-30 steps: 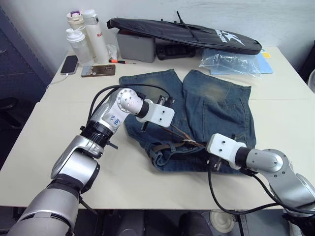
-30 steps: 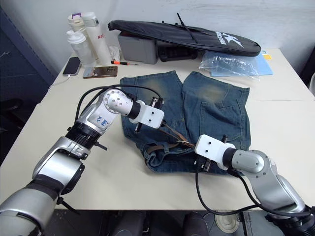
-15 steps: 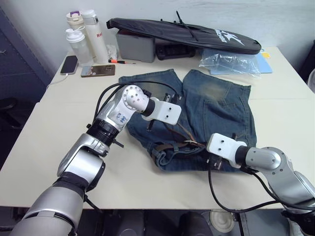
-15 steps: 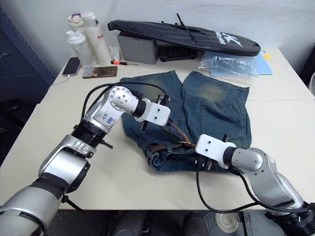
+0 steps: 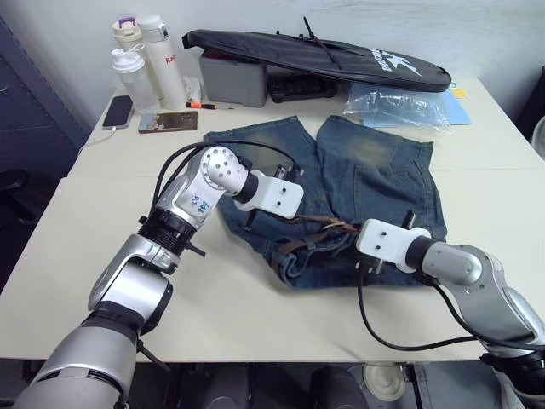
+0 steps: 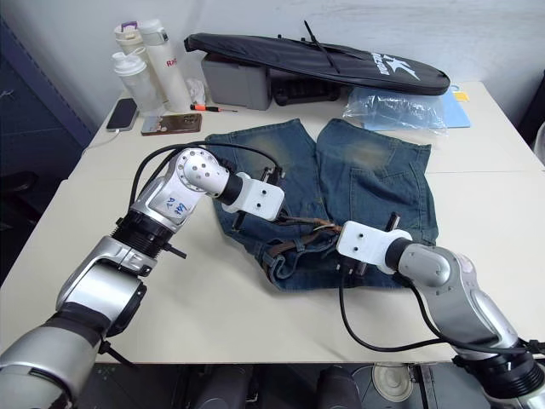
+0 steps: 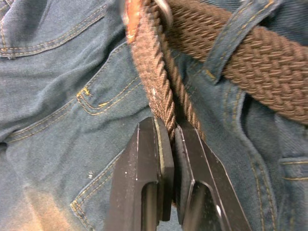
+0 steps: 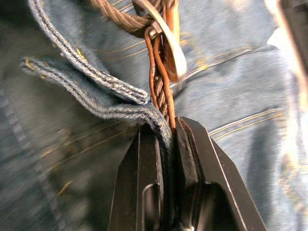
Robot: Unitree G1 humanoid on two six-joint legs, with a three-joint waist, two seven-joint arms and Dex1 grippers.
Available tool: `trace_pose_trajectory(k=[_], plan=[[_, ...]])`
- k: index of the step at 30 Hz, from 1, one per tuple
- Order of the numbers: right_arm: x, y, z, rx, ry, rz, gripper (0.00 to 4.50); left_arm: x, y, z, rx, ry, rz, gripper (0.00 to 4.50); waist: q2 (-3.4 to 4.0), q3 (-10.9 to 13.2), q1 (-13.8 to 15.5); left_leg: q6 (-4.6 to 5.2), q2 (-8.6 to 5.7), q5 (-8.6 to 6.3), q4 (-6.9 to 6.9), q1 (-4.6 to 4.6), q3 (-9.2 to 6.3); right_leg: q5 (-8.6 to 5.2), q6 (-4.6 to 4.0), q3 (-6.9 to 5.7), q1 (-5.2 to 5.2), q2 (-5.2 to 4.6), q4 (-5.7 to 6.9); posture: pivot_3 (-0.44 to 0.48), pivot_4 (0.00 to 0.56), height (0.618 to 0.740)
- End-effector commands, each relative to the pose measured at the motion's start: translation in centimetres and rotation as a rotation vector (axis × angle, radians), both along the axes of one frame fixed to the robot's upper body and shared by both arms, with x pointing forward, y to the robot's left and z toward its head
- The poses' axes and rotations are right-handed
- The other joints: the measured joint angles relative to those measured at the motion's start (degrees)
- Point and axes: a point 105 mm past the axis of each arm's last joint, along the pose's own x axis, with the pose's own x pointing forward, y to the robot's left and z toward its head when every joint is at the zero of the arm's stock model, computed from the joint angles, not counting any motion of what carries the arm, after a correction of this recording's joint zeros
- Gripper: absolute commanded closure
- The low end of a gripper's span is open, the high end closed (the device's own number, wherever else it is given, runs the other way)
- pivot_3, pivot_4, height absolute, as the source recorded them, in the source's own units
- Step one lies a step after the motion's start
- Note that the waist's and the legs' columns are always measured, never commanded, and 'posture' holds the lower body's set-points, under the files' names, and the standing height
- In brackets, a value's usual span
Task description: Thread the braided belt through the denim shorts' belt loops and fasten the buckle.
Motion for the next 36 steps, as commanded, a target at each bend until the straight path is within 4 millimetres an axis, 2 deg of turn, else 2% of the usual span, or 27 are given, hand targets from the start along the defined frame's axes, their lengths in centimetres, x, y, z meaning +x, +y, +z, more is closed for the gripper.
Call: trace_pose_trajectory(k=[1, 4, 10, 15, 20, 25, 36], plan=[[0.4, 0.5, 2.7, 0.021, -0.184, 0.002, 4.46, -0.4, -0.5, 0.7, -0.018, -0.016, -0.029, 4.5, 0.01, 0.0, -0.1, 0.0, 0.0, 0.0, 0.0, -0.02, 0.0, 0.0, 0.0, 0.0, -0.01, 0.0, 0.0, 0.0, 0.15, 0.645], [0.5, 0.5, 3.2, 0.066, -0.253, -0.029, 4.46, -0.1, -0.2, 0.6, -0.008, -0.018, -0.021, 4.5, 0.03, 0.0, -0.3, -0.01, 0.0, 0.0, 0.0, -0.04, 0.0, 0.0, 0.0, 0.0, -0.05, 0.0, 0.02, 0.0, 0.15, 0.645], [0.1, 1.0, 2.4, 0.109, -0.252, -0.038, 4.46, 0.1, -0.1, 0.7, -0.011, -0.018, -0.009, 4.5, 0.05, -0.1, -0.6, -0.01, -0.02, 0.01, 0.0, -0.08, -0.01, 0.0, 0.0, -0.01, -0.06, -0.02, 0.05, 0.0, 0.15, 0.645], [-0.7, 2.0, 1.5, 0.065, -0.225, 0.042, 4.46, 0.1, -0.8, 0.8, -0.037, -0.014, -0.011, 4.5, 0.05, -0.1, -1.0, -0.01, -0.02, 0.01, 0.0, -0.08, -0.03, 0.0, 0.0, -0.01, -0.07, -0.01, 0.06, 0.0, 0.15, 0.645], [-0.9, 2.0, 0.0, 0.017, -0.184, 0.052, 4.46, -0.3, -2.6, 1.3, -0.113, 0.02, -0.026, 4.5, 0.05, -0.1, -1.1, 0.0, -0.02, 0.01, 0.01, -0.08, -0.02, 0.0, 0.0, -0.01, -0.09, -0.01, 0.08, 0.0, 0.15, 0.645], [-1.3, 2.1, -1.2, -0.024, -0.155, 0.073, 4.46, -0.6, -3.5, 0.8, -0.133, 0.039, -0.033, 4.5, 0.05, -0.1, -1.1, 0.0, -0.02, 0.01, 0.02, -0.08, -0.02, 0.0, 0.0, -0.01, -0.09, -0.01, 0.1, 0.0, 0.15, 0.645], [-2.1, 2.2, -1.5, -0.01, -0.092, 0.12, 4.46, -0.8, -4.9, 0.3, -0.147, 0.047, -0.053, 4.5, 0.02, -0.1, -1.1, 0.0, -0.01, 0.01, 0.07, -0.08, -0.02, 0.0, 0.0, -0.01, -0.1, -0.02, 0.13, 0.0, 0.15, 0.645]])
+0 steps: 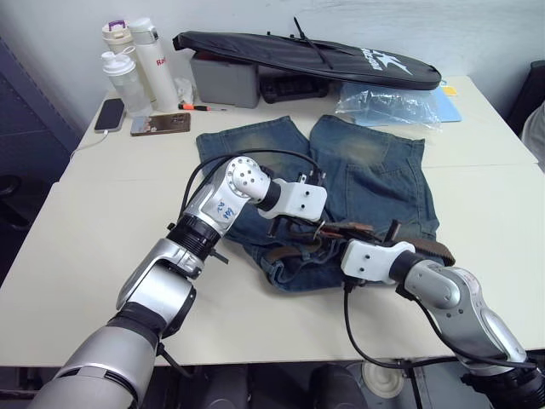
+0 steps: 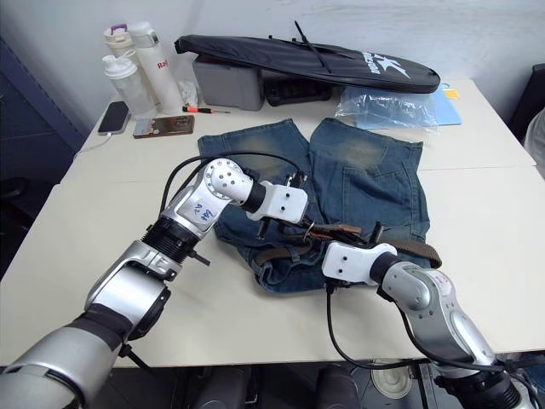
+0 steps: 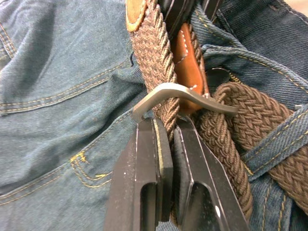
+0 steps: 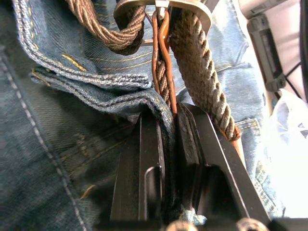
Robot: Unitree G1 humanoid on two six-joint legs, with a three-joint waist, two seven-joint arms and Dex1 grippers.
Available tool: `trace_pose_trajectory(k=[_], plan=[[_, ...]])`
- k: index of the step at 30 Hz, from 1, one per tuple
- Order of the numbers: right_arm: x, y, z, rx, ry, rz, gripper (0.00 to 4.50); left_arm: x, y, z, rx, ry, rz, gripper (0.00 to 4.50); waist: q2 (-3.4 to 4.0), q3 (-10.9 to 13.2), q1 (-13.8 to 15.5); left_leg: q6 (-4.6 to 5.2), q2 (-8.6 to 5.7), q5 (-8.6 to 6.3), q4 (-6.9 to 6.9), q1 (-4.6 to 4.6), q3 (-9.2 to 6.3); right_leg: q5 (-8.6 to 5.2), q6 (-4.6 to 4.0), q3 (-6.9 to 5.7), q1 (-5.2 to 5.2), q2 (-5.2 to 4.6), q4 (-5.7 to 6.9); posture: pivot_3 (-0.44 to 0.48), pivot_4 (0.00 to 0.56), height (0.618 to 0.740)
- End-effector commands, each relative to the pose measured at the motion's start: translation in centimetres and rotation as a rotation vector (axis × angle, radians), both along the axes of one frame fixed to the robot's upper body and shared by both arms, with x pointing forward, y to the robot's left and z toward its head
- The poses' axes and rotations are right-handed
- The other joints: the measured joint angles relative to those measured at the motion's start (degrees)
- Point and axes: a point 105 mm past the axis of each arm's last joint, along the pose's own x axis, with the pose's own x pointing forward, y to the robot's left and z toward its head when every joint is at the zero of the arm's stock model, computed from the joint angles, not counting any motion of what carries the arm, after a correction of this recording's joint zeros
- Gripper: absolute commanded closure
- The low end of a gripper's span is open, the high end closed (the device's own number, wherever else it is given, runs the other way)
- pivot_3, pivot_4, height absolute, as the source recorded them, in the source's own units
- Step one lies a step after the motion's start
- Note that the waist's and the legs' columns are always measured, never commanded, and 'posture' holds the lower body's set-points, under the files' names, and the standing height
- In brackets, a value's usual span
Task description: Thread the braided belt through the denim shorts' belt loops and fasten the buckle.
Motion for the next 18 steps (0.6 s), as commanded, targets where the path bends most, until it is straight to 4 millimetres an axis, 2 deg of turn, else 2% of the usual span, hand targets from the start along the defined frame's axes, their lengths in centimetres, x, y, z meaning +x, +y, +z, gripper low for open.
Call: trace_pose_trajectory(k=[1, 2, 10, 16, 18], plan=[[-0.8, 0.6, 0.8, 0.047, 0.02, 0.048, 4.46, -0.3, -1.1, 1.4, -0.039, -0.041, -0.039, 4.5, 0.0, 0.0, 0.0, 0.0, 0.0, 0.0, 0.0, 0.0, 0.0, 0.0, 0.0, 0.0, 0.0, 0.0, 0.0, 0.0, 0.15, 0.645], [-0.9, 0.6, 1.0, 0.064, 0.03, 0.048, 4.46, -0.3, -1.2, 1.3, -0.039, -0.04, -0.041, 4.5, 0.0, 0.0, 0.0, 0.0, 0.0, 0.0, 0.0, 0.0, 0.0, 0.0, 0.0, 0.0, 0.0, 0.0, 0.0, 0.0, 0.15, 0.645], [-2.6, -0.9, 4.0, 0.117, 0.137, 0.094, 1.26, -0.4, -1.3, 0.9, -0.037, -0.03, -0.044, 4.5, -0.06, 0.0, 0.1, 0.01, -0.04, 0.0, 0.02, -0.02, -0.01, 0.0, 0.0, -0.01, 0.05, -0.04, 0.0, 0.0, 0.15, 0.645], [-4.5, -1.6, 5.8, 0.216, 0.282, 0.113, 1.26, -0.2, -1.3, 0.9, -0.036, -0.031, -0.043, 4.5, -0.15, 0.1, 0.1, 0.03, -0.04, -0.01, 0.01, -0.03, -0.07, 0.0, 0.0, -0.08, 0.09, -0.06, -0.03, 0.0, 0.15, 0.645], [-4.2, -2.3, 7.1, 0.219, 0.254, 0.088, 1.26, -0.2, -1.4, 0.9, -0.036, -0.031, -0.043, 4.5, -0.15, 0.1, 0.1, 0.03, -0.03, -0.01, 0.0, -0.02, -0.08, 0.0, 0.0, -0.09, 0.1, -0.06, -0.03, 0.0, 0.15, 0.645]])
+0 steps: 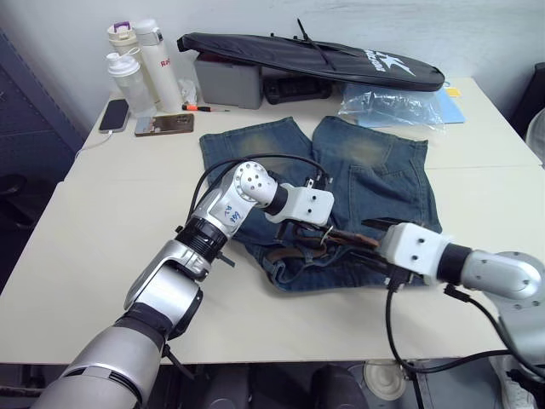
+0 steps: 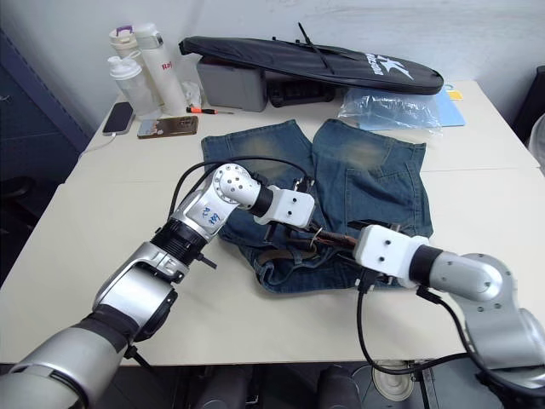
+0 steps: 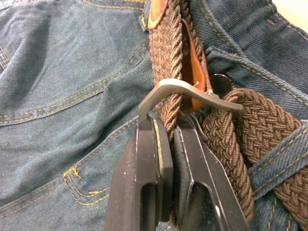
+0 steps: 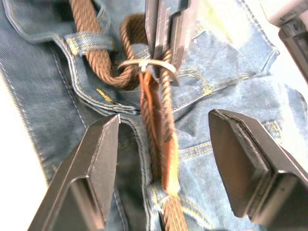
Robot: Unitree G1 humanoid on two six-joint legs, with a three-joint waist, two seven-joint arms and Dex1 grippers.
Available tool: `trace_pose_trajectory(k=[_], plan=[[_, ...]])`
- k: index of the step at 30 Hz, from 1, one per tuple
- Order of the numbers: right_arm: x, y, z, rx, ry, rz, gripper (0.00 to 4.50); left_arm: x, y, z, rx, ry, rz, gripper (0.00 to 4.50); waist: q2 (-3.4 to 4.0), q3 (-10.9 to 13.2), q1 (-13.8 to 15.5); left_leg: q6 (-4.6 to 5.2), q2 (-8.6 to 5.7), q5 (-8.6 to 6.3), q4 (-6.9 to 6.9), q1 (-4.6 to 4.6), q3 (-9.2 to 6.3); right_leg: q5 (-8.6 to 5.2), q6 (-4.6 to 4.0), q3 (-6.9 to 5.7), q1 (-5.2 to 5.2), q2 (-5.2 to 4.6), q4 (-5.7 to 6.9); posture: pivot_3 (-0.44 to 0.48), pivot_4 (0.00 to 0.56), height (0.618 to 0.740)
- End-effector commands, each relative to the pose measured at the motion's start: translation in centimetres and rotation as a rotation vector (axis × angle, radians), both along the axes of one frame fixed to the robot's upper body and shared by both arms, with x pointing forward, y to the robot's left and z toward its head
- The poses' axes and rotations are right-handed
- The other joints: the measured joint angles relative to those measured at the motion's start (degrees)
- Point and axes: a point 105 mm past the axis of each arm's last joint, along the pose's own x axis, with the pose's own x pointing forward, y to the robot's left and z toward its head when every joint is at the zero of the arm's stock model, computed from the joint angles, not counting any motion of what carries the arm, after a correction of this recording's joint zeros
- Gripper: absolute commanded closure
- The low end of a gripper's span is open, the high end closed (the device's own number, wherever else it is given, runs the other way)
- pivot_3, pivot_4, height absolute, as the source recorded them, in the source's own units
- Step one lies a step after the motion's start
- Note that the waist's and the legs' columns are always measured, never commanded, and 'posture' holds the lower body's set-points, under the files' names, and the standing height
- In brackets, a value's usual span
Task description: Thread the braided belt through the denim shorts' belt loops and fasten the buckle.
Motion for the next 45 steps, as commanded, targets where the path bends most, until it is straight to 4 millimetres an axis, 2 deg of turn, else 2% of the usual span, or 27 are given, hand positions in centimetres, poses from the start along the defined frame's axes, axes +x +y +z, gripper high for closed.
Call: trace_pose_trajectory(k=[1, 4, 9, 14, 18, 26, 33, 42, 43, 45], plan=[[0.3, -0.8, 2.9, -0.004, -0.08, -0.03, 1.26, 0.0, -0.6, 1.5, -0.026, -0.043, -0.02, 4.5, 0.01, 0.0, 0.0, 0.0, -0.01, 0.0, 0.0, 0.0, 0.0, 0.0, 0.0, 0.0, -0.01, -0.01, 0.0, 0.0, 0.15, 0.645], [1.3, -1.9, 3.6, -0.065, -0.133, -0.086, 1.26, 0.0, -0.7, 1.7, -0.03, -0.042, -0.022, 4.5, 0.01, 0.0, 0.0, 0.03, -0.03, 0.01, -0.01, 0.01, 0.02, 0.0, 0.0, 0.0, 0.01, -0.04, 0.0, 0.0, 0.15, 0.645], [1.8, -1.5, 2.8, -0.05, -0.112, -0.086, 1.26, 0.0, -1.0, 2.0, -0.038, -0.044, -0.019, 4.5, -0.01, 0.0, 0.1, 0.04, -0.06, 0.02, 0.01, -0.01, 0.03, 0.0, 0.0, -0.03, -0.01, -0.08, -0.02, 0.0, 0.15, 0.645], [1.4, -0.4, 1.9, 0.002, -0.058, -0.067, 1.26, 0.2, -1.7, 2.5, -0.078, -0.002, 0.018, 4.5, -0.01, 0.0, 0.1, 0.07, -0.06, 0.03, 0.0, -0.02, 0.03, 0.0, 0.0, -0.04, 0.0, -0.09, -0.01, 0.0, 0.15, 0.645], [0.9, -0.5, 0.7, -0.01, 0.002, -0.077, 1.26, -0.3, -2.3, 2.4, -0.103, 0.055, 0.043, 4.5, -0.02, 0.0, 0.2, 0.08, -0.08, 0.03, 0.0, -0.03, 0.01, 0.0, 0.0, -0.06, 0.01, -0.11, -0.01, 0.0, 0.15, 0.645], [1.4, -1.0, -0.2, -0.01, 0.019, -0.132, 1.26, -0.3, -1.9, 2.1, -0.096, 0.07, 0.075, 4.5, 0.0, 0.0, 0.1, 0.08, -0.07, 0.04, -0.02, -0.03, 0.01, 0.0, 0.0, -0.07, 0.01, -0.11, 0.0, 0.0, 0.15, 0.645], [2.8, -2.6, -0.3, -0.038, -0.012, -0.235, 1.26, -0.2, -1.6, 2.2, -0.094, 0.063, 0.086, 4.5, 0.0, 0.0, 0.0, 0.08, -0.08, 0.04, -0.02, -0.03, 0.02, 0.0, 0.0, -0.07, 0.01, -0.12, 0.0, 0.0, 0.15, 0.645], [3.5, -2.3, -0.2, -0.032, -0.04, -0.24, 1.26, -0.1, -1.6, 2.3, -0.098, 0.057, 0.091, 4.5, 0.01, 0.0, 0.0, 0.08, -0.08, 0.04, -0.01, -0.03, 0.03, 0.0, 0.0, -0.07, 0.0, -0.12, 0.0, 0.0, 0.15, 0.645], [3.5, -2.1, -0.4, -0.039, -0.042, -0.231, 1.64, -0.1, -1.6, 2.3, -0.099, 0.057, 0.091, 4.5, 0.01, 0.0, 0.0, 0.08, -0.08, 0.04, -0.01, -0.03, 0.03, 0.0, 0.0, -0.07, 0.0, -0.12, 0.0, 0.0, 0.15, 0.645], [3.7, -1.6, -0.8, -0.05, -0.046, -0.215, 2.04, -0.1, -1.7, 2.4, -0.102, 0.058, 0.092, 4.5, 0.02, 0.0, 0.0, 0.08, -0.07, 0.04, -0.01, -0.03, 0.03, 0.0, 0.0, -0.07, 0.0, -0.12, 0.0, 0.0, 0.15, 0.645]])
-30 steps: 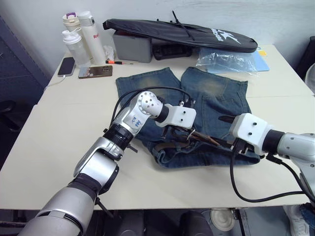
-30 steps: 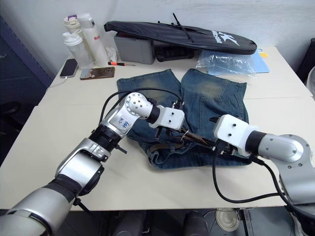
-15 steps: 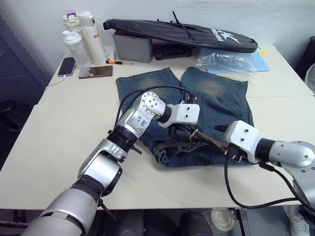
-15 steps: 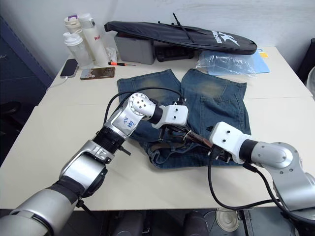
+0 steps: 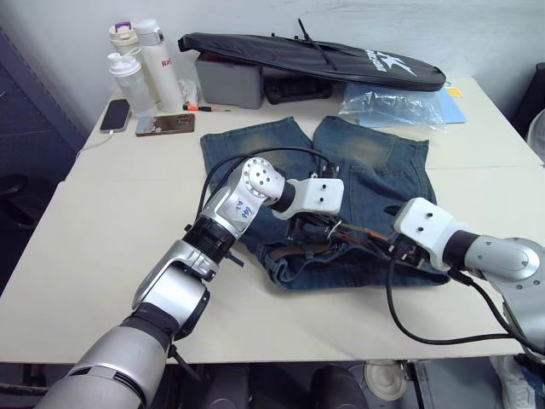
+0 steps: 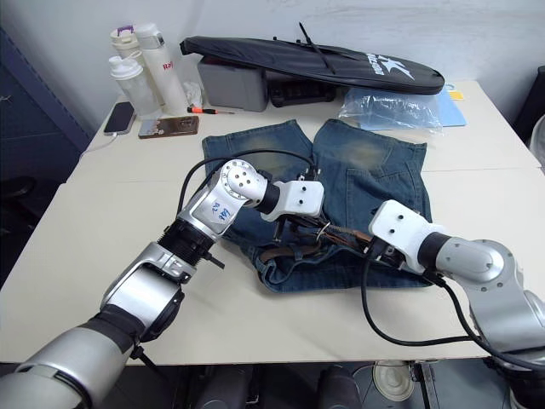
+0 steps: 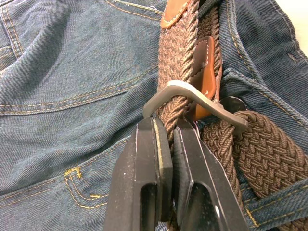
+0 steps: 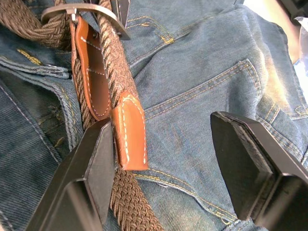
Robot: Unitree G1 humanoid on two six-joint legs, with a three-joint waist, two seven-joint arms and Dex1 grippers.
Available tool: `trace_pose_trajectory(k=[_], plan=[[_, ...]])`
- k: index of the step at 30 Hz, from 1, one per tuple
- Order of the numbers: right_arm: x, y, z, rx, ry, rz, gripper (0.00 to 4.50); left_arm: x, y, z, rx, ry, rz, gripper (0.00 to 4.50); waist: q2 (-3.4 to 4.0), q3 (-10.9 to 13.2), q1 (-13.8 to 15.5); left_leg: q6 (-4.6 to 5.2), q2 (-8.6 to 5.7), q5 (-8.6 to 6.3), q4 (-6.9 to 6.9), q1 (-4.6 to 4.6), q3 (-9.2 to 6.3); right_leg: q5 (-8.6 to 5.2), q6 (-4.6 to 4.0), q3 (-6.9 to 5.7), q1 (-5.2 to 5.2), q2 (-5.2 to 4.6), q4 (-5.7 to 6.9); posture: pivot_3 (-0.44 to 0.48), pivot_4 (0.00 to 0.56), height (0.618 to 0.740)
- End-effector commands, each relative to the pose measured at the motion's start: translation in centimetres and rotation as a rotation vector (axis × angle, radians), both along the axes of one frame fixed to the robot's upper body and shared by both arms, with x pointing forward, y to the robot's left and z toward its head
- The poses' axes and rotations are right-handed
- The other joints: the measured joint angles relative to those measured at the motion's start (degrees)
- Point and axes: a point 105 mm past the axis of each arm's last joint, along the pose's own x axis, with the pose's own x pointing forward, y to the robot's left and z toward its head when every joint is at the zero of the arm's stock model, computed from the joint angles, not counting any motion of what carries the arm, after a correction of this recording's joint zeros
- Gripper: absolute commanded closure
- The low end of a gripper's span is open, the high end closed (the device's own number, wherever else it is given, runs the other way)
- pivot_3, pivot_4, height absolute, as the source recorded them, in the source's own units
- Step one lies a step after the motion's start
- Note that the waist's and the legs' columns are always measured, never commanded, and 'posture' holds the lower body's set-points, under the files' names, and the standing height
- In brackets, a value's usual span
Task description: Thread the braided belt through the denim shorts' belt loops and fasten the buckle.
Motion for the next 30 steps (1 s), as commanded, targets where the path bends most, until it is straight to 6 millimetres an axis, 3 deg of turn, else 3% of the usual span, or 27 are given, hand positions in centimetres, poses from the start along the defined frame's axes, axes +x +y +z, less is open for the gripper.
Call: trace_pose_trajectory(k=[1, 5, 8, 13, 16, 19, 23, 26, 30], plan=[[0.4, 0.9, 0.2, -0.016, -0.052, 0.03, 2.52, -0.2, -0.5, 1.6, -0.055, -0.035, -0.018, 4.5, 0.0, 0.0, 0.0, 0.0, 0.0, 0.0, 0.0, 0.0, 0.01, 0.0, 0.0, 0.0, 0.0, 0.0, 0.0, 0.0, 0.15, 0.645], [0.6, 1.4, -0.4, -0.035, -0.062, 0.05, 4.39, -0.2, -0.5, 1.6, -0.06, -0.033, -0.013, 4.5, 0.01, 0.0, 0.0, 0.0, -0.02, 0.0, 0.01, 0.0, 0.01, 0.0, 0.0, 0.0, -0.01, -0.02, 0.01, 0.0, 0.15, 0.645], [0.7, 1.0, -0.7, -0.04, -0.064, 0.039, 4.46, -0.1, -0.4, 2.5, -0.126, 0.048, 0.023, 4.5, 0.01, 0.0, 0.0, 0.01, -0.02, 0.0, 0.0, -0.01, 0.01, 0.0, 0.0, 0.0, -0.01, -0.02, 0.01, 0.0, 0.15, 0.645], [0.9, -0.6, -0.5, -0.081, -0.077, 0.018, 4.5, -0.5, 0.9, 3.9, -0.194, 0.204, 0.049, 2.59, 0.01, 0.0, -0.1, 0.01, -0.02, 0.01, 0.01, -0.01, 0.0, 0.0, 0.0, -0.01, -0.01, -0.02, 0.01, 0.0, 0.15, 0.645], [0.9, -1.2, -0.1, -0.108, -0.096, 0.031, 4.5, -0.8, 2.5, 5.2, -0.238, 0.27, 0.062, 1.17, 0.05, 0.0, -0.1, 0.01, -0.01, 0.01, 0.0, 0.0, 0.02, 0.0, 0.0, 0.0, -0.02, -0.01, 0.03, 0.0, 0.15, 0.645], [0.8, -1.8, 0.0, -0.122, -0.109, 0.044, 4.5, -1.6, 4.0, 6.3, -0.272, 0.33, 0.056, 0.04, 0.06, 0.0, -0.2, -0.01, 0.01, 0.02, -0.01, 0.02, 0.02, 0.0, 0.0, 0.0, -0.03, 0.0, 0.01, 0.0, 0.15, 0.645], [0.5, -3.2, 0.6, -0.156, -0.135, 0.048, 4.5, -2.4, 6.4, 7.6, -0.318, 0.421, 0.079, 0.04, 0.11, -0.1, 0.0, 0.0, 0.0, 0.02, 0.0, 0.01, 0.01, 0.0, 0.0, 0.0, 0.0, -0.01, 0.01, 0.0, 0.15, 0.645], [0.2, -3.7, 0.6, -0.192, -0.153, 0.088, 4.5, -2.7, 8.0, 7.0, -0.3, 0.477, 0.117, 0.04, 0.13, -0.1, 0.0, 0.0, -0.01, 0.02, 0.0, 0.02, 0.01, 0.0, 0.0, 0.01, 0.06, -0.01, 0.02, 0.0, 0.15, 0.645], [-0.1, -4.3, 0.5, -0.271, -0.196, 0.145, 4.5, -3.8, 8.3, 5.6, -0.256, 0.545, 0.124, 0.04, 0.13, -0.1, 0.1, 0.01, -0.01, 0.03, 0.01, 0.01, 0.0, 0.0, 0.0, 0.01, 0.07, -0.01, 0.03, 0.0, 0.15, 0.645]])
